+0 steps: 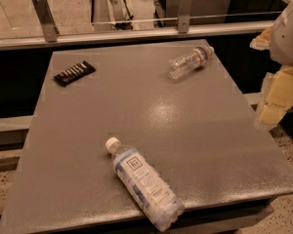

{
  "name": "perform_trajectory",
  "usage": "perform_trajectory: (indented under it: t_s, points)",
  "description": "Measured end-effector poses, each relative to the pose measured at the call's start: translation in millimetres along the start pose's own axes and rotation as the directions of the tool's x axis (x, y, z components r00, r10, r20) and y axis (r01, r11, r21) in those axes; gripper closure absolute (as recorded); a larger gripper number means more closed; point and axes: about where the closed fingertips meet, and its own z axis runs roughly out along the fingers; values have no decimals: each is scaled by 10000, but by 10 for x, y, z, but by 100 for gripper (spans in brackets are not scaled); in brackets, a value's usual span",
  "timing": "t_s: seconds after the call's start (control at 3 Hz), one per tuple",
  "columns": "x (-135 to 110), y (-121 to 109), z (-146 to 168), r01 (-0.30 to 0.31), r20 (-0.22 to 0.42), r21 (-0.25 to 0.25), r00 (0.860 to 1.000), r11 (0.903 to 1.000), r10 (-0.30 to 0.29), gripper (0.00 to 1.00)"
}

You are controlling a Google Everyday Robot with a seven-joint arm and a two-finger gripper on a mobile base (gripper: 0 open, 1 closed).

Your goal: Move rxbar chocolate near blue plastic bottle

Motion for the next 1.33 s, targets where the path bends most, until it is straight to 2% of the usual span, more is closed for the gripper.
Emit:
perform_trajectory:
  t_s: [0.33,0.67,1.0,1.33]
  points:
    - [-11,-4,-12,16,54,38,10000,10000,-16,0]
    - [-326,12,14,554,976,24,9937,9985,-554,0]
    - [-1040,18,37,1543,2577,55,9544,9880,-1505,0]
    - [-1746,88,41,2358,3964,105,8912,9717,-2205,0]
